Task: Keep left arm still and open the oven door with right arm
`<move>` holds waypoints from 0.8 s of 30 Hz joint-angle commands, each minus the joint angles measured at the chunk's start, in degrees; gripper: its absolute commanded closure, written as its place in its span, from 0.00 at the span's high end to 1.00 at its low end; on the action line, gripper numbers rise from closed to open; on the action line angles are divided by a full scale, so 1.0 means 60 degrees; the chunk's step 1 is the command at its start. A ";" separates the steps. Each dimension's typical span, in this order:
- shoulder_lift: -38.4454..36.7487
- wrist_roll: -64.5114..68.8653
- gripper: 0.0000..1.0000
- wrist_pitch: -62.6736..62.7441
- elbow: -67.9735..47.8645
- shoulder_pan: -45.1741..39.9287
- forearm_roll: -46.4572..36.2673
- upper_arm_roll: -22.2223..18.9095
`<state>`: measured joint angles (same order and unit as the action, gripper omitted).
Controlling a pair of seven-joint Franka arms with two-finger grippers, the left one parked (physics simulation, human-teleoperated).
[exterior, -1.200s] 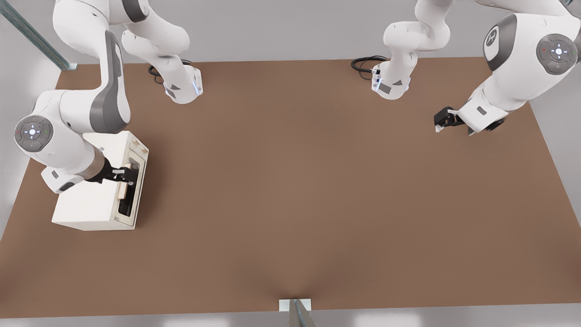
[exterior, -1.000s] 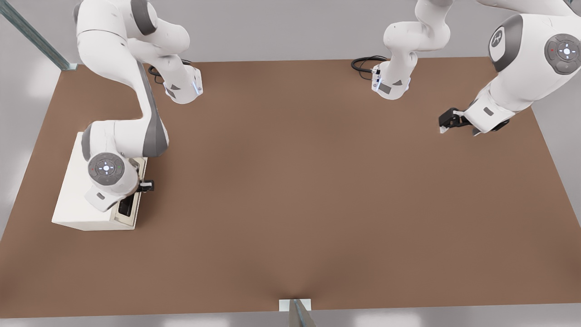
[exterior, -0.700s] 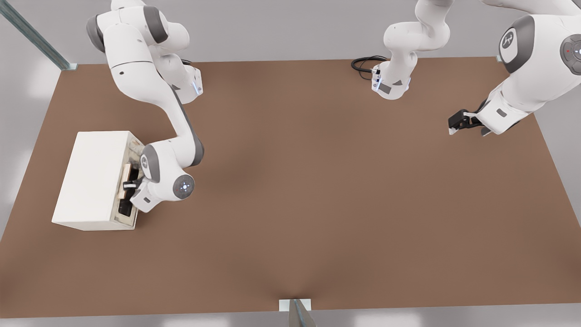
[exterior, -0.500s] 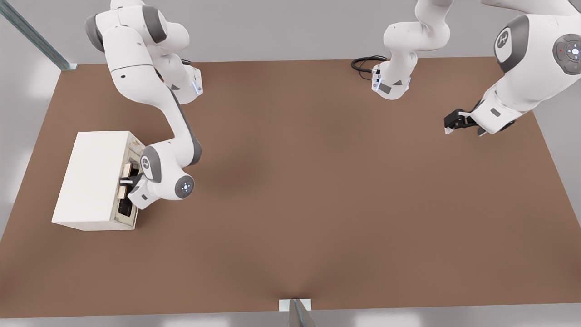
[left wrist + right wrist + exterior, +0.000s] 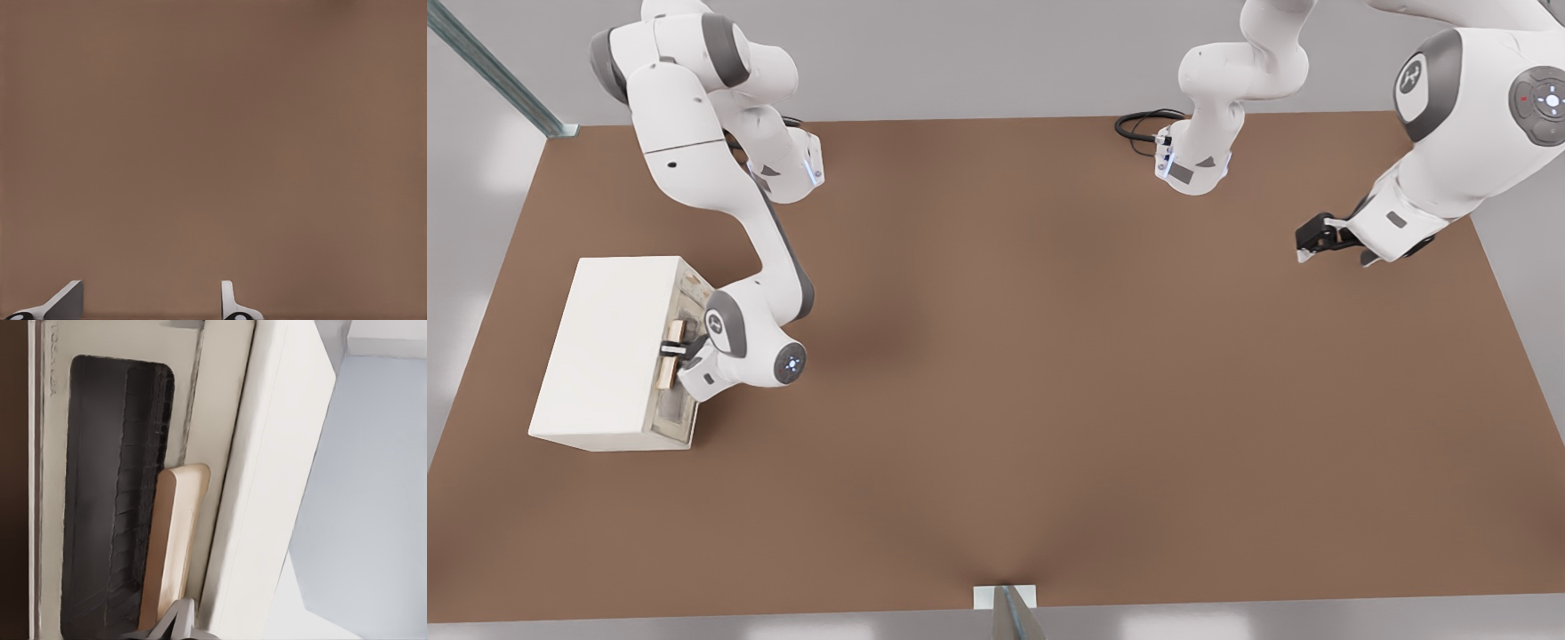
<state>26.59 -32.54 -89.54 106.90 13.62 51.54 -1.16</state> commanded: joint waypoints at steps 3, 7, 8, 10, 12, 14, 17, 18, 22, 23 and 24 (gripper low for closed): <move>0.0036 -0.1578 0.21 -0.0120 0.0040 0.0074 -0.0007 0.0018; 0.0914 -0.1930 0.21 0.1183 -0.2053 0.2094 -0.2100 0.0062; 0.1689 -0.2193 0.21 0.1753 -0.3266 0.2679 -0.2787 0.0062; 0.1955 -0.0864 1.00 0.1945 -0.5144 0.1950 -0.5381 0.0091; 0.1735 0.2404 1.00 0.1756 -0.6594 0.0588 -0.7095 0.0106; 0.1078 0.3329 1.00 0.0950 -0.7328 -0.0131 -0.8034 0.0004; -0.1265 0.4793 1.00 0.0570 -0.5867 -0.1140 -0.8664 -0.0055; -0.1868 0.4911 1.00 0.0217 -0.5175 -0.1405 -0.8635 -0.0055; -0.1605 0.5175 1.00 0.0188 -0.5423 -0.1669 -0.8444 -0.0041; -0.1590 0.5160 1.00 0.0173 -0.5453 -0.1581 -0.8430 -0.0041; -0.1473 0.5145 1.00 0.0071 -0.5526 -0.1640 -0.8444 -0.0026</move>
<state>17.57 -19.66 -86.77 73.93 3.88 1.91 -1.36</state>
